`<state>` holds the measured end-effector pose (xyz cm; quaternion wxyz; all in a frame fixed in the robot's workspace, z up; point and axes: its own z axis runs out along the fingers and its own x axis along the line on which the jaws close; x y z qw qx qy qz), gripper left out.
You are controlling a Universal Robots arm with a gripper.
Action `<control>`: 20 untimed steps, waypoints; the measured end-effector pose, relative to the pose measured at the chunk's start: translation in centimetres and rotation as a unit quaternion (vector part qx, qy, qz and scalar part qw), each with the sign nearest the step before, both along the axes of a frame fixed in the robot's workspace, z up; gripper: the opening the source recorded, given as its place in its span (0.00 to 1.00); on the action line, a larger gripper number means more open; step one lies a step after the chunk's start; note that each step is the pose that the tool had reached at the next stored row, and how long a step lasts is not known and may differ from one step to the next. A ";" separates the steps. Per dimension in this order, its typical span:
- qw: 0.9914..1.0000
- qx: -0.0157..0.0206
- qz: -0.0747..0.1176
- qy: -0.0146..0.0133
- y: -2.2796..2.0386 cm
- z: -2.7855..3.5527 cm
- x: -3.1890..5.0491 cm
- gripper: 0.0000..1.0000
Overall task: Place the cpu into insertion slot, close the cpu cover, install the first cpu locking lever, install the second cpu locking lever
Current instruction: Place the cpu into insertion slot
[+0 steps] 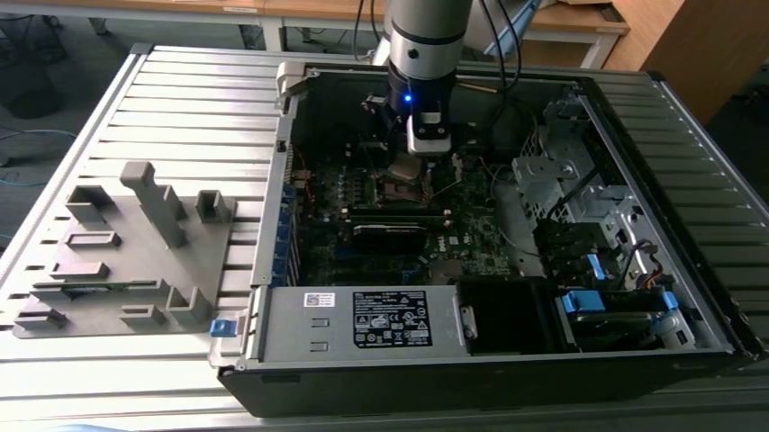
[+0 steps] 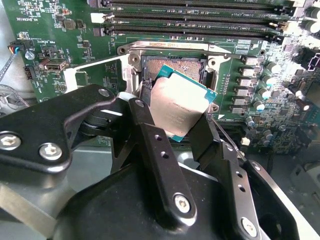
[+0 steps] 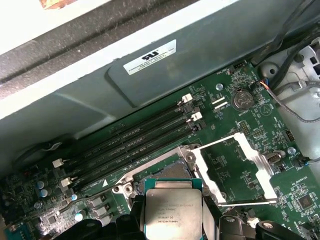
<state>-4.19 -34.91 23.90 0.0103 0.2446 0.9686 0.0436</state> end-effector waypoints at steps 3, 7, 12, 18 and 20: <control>1.000 0.000 -0.008 0.000 0.00 0.00 0.00 0.54; 1.000 0.000 -0.013 0.000 0.00 0.00 0.00 0.54; 1.000 0.000 -0.014 0.000 0.00 0.00 0.00 0.54; 1.000 0.000 -0.015 0.000 0.00 0.00 0.00 0.54; 1.000 0.000 -0.017 0.000 0.00 -0.01 0.00 0.54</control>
